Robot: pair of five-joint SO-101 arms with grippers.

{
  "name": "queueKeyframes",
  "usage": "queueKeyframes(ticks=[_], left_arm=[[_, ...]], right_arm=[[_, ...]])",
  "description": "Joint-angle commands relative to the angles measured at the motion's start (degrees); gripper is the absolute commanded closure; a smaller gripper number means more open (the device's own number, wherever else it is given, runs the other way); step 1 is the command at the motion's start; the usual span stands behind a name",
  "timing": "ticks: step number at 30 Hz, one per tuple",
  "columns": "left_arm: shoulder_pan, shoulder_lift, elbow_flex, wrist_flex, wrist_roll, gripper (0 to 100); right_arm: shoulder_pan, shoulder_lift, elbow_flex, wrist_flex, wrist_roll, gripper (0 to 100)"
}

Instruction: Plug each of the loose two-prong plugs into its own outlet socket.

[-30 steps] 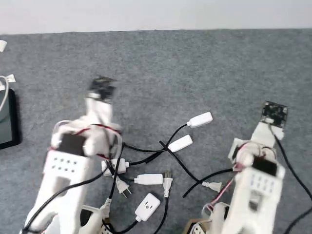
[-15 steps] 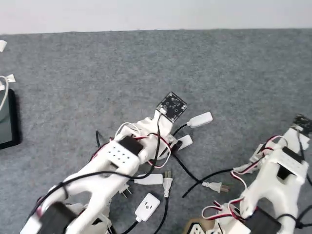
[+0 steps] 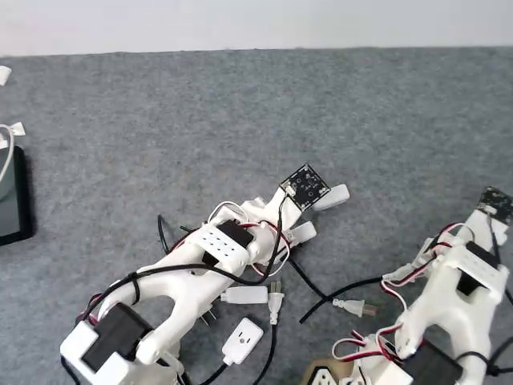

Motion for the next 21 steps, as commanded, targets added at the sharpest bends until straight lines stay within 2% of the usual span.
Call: queueKeyframes(ticks=[1,7,14,21], left_arm=[[0.6,0.0,-2.9,0.5,-5.5,84],[1.3,0.2,-2.9,0.4,-13.5,84],[-1.0,2.4,-3.0,-7.5,-14.8,84],[-1.7,6.9,-10.5,1.1,-14.9,84]], right_arm=[[0.2,-0.1,-3.1,0.5,0.7,97.2],[0.2,0.0,-3.1,0.5,0.7,97.2],[0.2,0.0,-3.1,0.5,0.7,97.2],[-0.4,0.0,-3.0,0.5,0.7,97.2]])
